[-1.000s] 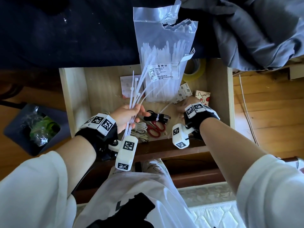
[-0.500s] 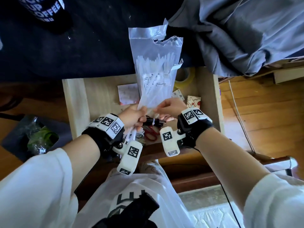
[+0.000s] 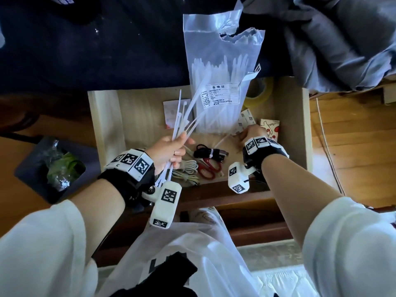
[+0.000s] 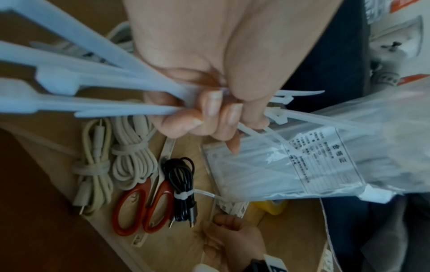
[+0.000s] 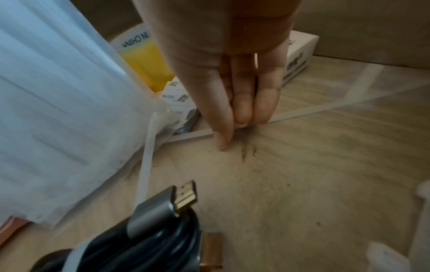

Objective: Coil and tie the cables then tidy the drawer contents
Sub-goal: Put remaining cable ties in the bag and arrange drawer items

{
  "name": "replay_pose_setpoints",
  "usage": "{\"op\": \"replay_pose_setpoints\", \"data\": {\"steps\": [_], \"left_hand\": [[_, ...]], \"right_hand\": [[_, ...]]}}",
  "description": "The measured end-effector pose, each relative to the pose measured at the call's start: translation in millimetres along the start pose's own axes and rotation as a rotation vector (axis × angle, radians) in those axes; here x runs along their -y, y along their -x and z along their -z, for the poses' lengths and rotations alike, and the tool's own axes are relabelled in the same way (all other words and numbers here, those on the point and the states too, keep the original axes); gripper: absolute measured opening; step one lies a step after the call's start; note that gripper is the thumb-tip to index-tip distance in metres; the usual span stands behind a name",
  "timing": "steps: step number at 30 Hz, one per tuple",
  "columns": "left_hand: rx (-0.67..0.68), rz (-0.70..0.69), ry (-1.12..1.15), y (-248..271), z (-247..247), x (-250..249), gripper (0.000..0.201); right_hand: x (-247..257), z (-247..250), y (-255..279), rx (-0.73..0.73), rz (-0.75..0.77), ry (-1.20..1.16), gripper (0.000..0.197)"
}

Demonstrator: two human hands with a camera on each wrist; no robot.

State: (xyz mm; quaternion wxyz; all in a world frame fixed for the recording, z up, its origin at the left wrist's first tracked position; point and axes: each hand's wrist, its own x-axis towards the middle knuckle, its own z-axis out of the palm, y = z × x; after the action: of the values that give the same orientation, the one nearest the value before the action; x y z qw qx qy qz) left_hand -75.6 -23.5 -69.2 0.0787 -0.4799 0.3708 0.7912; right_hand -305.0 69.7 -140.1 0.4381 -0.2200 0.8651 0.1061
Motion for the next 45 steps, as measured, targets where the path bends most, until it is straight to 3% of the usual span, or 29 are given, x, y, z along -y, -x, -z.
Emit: {"op": "replay_pose_setpoints", "data": {"steps": [6, 10, 14, 18, 23, 24, 27, 29, 32, 34, 37, 40, 43, 45], "left_hand": [[-0.033, 0.008, 0.048, -3, 7, 2, 0.033], [-0.021, 0.012, 0.039, -1, 6, 0, 0.03], [0.025, 0.023, 0.011, 1, -1, -4, 0.023], [0.077, 0.007, 0.06, 0, -15, -9, 0.029], [0.151, -0.081, -0.017, 5, -35, -22, 0.024], [0.169, -0.101, -0.055, 4, -38, -24, 0.03], [0.247, -0.178, -0.122, 11, -46, -34, 0.076], [0.273, -0.2, -0.128, 11, -49, -36, 0.085], [0.233, -0.174, -0.075, 6, -50, -37, 0.039], [0.219, -0.146, -0.056, 7, -46, -38, 0.028], [0.161, -0.129, -0.088, 9, -31, -34, 0.027], [0.114, -0.121, -0.087, 9, -5, -21, 0.029], [0.094, -0.098, -0.046, 11, 16, -7, 0.033], [0.075, -0.076, -0.034, 12, 23, -1, 0.031]], "right_hand": [[1, -1, 1, 0.115, -0.041, 0.034, 0.047], [-1, 5, 14, 0.175, 0.047, 0.098, 0.045], [-13, 17, 34, 0.261, 0.08, -0.152, 0.034], [-12, 46, 73, 0.504, 0.192, -0.374, 0.013], [1, 63, 102, 0.307, 0.386, -0.816, 0.013], [5, 65, 107, 0.31, 0.412, -0.868, 0.013], [16, 71, 120, 0.311, 0.478, -0.935, 0.01], [20, 72, 125, 0.266, 0.503, -0.93, 0.013], [24, 72, 127, 0.218, 0.508, -0.886, 0.016], [25, 70, 126, 0.224, 0.493, -0.871, 0.017], [24, 58, 117, 0.225, 0.374, -0.8, 0.008], [21, 36, 101, 0.324, 0.121, -0.653, 0.01], [16, 10, 87, 0.44, 0.026, -0.366, 0.025], [14, -9, 67, 0.375, 0.024, -0.124, 0.008]]}}
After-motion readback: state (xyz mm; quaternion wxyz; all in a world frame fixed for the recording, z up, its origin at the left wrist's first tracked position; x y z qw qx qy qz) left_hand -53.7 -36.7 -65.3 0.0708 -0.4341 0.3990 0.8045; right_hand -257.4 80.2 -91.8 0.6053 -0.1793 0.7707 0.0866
